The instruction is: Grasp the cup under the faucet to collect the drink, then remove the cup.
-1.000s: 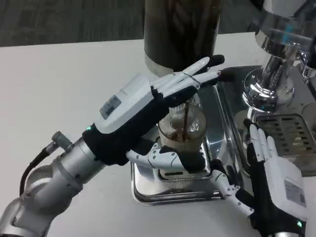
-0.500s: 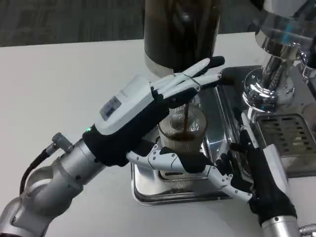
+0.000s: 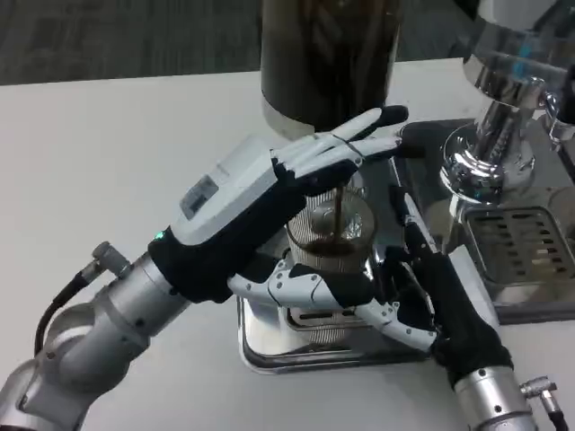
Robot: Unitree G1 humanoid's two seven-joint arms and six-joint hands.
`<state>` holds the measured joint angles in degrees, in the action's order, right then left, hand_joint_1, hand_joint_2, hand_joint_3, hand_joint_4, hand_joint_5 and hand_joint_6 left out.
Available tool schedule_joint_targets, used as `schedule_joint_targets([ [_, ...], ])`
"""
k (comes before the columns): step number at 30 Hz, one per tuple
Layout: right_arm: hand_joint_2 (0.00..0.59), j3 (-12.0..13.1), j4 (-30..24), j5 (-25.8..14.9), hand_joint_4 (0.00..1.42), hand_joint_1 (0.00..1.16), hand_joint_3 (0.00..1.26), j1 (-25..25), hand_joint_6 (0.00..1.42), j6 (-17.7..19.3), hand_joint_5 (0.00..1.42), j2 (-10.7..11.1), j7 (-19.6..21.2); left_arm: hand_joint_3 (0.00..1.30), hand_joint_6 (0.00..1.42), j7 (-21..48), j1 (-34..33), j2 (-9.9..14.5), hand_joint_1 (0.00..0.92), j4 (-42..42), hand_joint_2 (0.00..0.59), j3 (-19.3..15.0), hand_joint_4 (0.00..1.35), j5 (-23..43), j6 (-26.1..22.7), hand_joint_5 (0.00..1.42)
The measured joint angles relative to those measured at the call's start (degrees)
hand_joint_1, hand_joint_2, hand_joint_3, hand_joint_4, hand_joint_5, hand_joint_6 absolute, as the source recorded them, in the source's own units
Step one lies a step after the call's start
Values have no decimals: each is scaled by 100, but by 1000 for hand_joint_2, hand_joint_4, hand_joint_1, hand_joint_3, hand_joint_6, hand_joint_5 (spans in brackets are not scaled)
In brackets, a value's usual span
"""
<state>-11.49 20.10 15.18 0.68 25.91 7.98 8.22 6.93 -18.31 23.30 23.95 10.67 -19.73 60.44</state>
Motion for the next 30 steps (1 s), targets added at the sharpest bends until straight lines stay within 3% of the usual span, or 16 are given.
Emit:
schedule_joint_targets([
  [30, 188, -79, 577, 65, 0, 659, 0, -417, 181, 281, 0, -123, -262, 258, 240, 162, 180, 55, 0, -252, 148, 4, 69, 343, -207, 265],
])
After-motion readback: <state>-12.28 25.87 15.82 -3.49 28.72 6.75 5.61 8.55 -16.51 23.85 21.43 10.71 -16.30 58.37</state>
